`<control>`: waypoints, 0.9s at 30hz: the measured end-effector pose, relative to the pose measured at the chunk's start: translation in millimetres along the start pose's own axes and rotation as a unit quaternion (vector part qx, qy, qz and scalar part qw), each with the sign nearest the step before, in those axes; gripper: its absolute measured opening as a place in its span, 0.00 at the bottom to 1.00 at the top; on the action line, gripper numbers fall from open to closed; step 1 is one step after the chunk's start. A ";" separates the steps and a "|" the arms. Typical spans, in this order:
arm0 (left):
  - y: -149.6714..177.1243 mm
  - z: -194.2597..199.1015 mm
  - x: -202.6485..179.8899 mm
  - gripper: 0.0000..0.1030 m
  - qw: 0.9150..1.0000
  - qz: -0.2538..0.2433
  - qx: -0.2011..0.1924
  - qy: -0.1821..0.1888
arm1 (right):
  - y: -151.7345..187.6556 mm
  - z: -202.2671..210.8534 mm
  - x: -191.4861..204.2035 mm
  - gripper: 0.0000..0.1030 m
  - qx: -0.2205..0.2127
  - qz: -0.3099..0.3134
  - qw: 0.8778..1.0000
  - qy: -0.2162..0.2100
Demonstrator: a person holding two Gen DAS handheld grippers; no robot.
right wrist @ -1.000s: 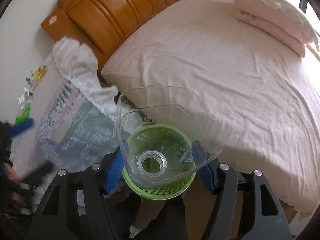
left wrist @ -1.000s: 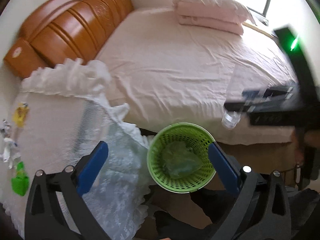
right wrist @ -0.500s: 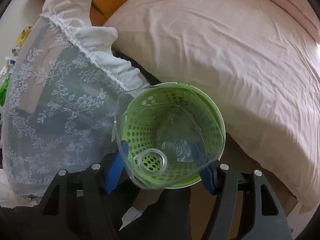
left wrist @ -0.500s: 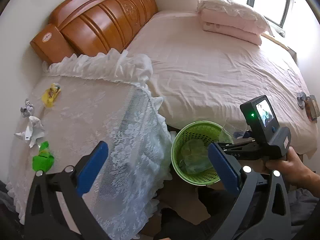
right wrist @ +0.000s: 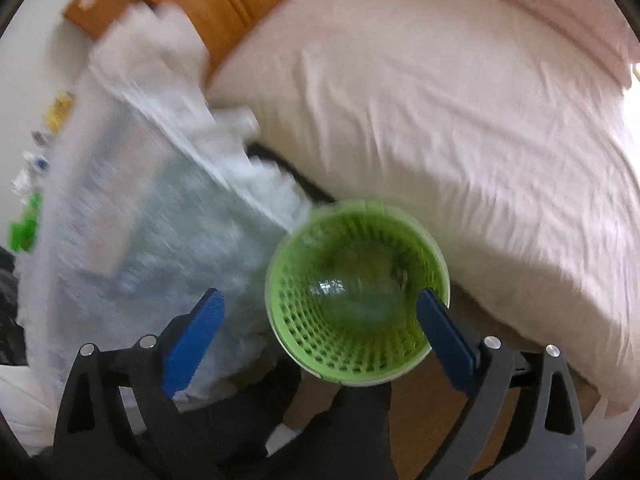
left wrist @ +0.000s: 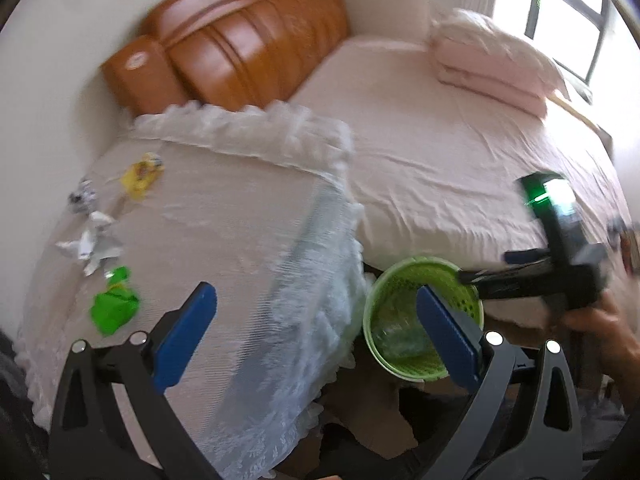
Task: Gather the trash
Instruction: 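Lower the clear cup into the wastebasket and open the right tool, then grasp the green bag tied with a yellow band with the left tool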
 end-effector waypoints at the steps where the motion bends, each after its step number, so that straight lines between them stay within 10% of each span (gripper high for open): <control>1: -1.6 8.4 11.6 0.93 1.000 0.012 -0.009 -0.011 | -7.6 11.3 2.1 0.94 -0.013 0.004 1.000 -0.001; 11: 11.4 81.3 114.3 0.93 0.987 0.093 -0.063 -0.114 | -81.9 155.2 79.3 0.98 -0.175 0.069 0.981 -0.051; 27: 58.9 44.1 194.1 0.93 0.976 0.174 -0.018 -0.131 | -67.5 142.4 146.1 0.98 -0.148 0.108 0.979 -0.087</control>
Point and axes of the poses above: each gripper's, at about its wrist camera, not at the fingertips, and z roughly against the way its jaws point, x to its left, y to its underside, the point moved 10 cm from there along -z, roughly the way its jaws point, and after that the axes turned 12 degrees about y, right-handed, at the moved point
